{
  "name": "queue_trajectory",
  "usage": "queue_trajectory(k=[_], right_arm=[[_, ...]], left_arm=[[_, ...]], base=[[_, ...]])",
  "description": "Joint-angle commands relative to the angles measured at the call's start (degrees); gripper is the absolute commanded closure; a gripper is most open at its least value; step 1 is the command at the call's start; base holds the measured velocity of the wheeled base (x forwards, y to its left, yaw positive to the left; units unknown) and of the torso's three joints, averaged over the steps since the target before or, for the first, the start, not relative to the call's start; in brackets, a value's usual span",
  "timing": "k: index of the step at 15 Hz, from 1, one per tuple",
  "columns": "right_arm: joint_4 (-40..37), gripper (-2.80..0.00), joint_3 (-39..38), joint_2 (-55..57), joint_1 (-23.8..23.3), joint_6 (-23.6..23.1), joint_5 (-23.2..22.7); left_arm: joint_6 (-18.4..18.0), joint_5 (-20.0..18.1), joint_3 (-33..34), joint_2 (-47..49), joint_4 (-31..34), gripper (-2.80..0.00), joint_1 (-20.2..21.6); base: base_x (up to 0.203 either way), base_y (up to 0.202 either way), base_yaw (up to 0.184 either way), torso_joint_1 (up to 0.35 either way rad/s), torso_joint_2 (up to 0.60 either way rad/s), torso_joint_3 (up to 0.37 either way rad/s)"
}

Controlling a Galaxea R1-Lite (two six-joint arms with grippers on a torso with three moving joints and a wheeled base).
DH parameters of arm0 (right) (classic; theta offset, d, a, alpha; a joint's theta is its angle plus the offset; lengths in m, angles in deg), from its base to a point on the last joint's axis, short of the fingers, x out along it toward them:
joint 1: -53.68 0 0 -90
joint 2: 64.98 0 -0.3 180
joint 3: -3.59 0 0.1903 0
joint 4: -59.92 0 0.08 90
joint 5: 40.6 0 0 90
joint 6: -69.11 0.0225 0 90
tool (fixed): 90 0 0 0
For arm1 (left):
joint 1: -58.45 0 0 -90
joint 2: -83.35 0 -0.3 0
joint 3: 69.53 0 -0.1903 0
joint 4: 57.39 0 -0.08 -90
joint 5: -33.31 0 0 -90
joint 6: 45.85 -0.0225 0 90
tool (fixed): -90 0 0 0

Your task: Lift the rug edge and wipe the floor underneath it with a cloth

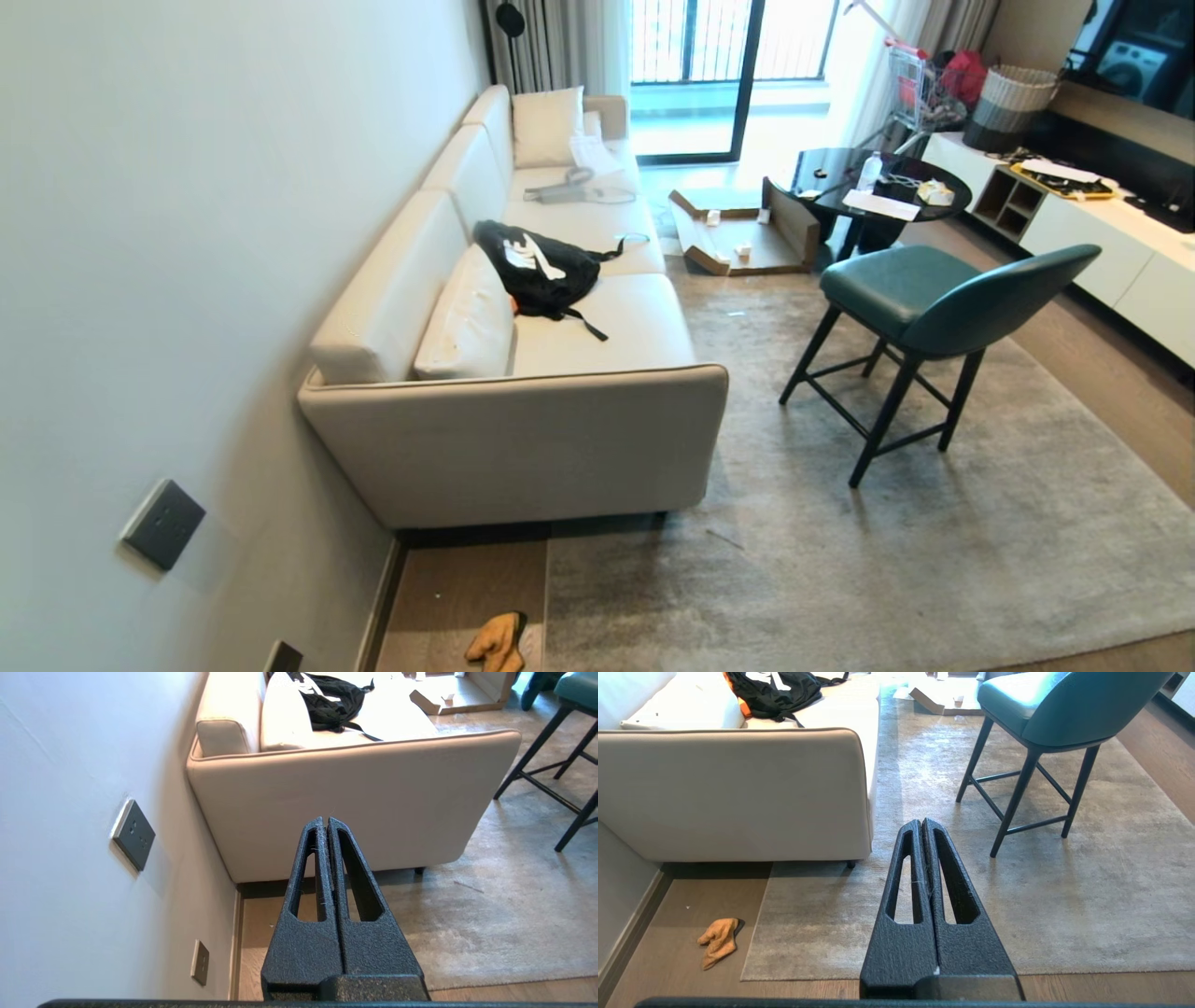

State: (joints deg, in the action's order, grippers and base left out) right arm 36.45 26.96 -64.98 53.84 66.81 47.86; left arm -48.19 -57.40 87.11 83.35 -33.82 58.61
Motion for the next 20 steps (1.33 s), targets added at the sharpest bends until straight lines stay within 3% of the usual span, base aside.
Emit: queue_trajectory(k=[1,20], right_arm=[[0.0,0.0,0.0,0.1,0.0,-0.1,0.0],[-0.1,0.0,0.0,0.0,0.0,0.1,0.0]], left_arm=[[0.0,0.0,0.0,0.0,0.0,0.0,0.1],[0.1,0.0,0.0,0.0,0.0,0.0,0.0]], base=[[0.0,0.0,0.0,0.149,-0.36,-0.216],[0.0,0.0,0.0,0.011,-0.02,-0.014]])
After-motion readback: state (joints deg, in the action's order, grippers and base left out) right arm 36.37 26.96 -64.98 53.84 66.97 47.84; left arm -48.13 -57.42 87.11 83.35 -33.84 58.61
